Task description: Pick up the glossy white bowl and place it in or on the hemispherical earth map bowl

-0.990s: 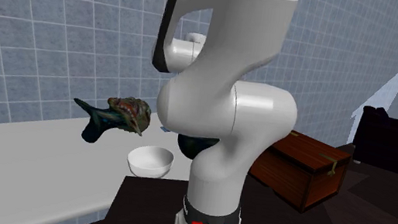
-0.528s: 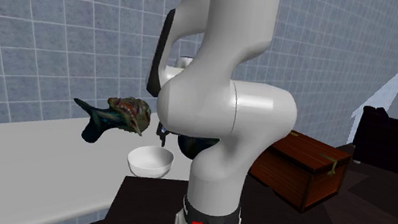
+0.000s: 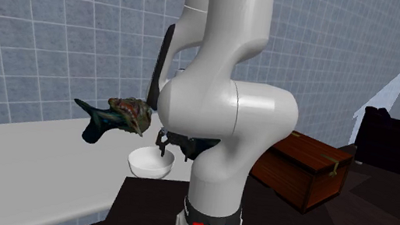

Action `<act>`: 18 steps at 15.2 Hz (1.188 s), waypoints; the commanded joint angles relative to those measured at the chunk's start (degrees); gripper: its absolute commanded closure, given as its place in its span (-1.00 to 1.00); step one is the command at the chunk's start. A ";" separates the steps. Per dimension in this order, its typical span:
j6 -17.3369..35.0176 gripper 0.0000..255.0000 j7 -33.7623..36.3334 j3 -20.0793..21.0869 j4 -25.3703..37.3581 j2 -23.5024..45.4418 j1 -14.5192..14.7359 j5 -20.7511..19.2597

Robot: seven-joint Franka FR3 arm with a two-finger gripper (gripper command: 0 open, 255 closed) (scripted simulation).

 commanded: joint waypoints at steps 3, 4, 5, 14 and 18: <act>0.41 -1.00 0.20 -0.03 0.06 0.43 0.15 -0.12; 0.41 -1.00 0.20 -0.03 0.06 0.43 0.15 -0.12; 0.41 -1.00 0.20 -0.03 0.06 0.43 0.15 -0.12; 0.40 1.00 0.20 -0.03 0.06 0.43 0.14 -0.12; -1.46 1.00 -0.11 0.34 -0.24 -1.75 -0.08 0.45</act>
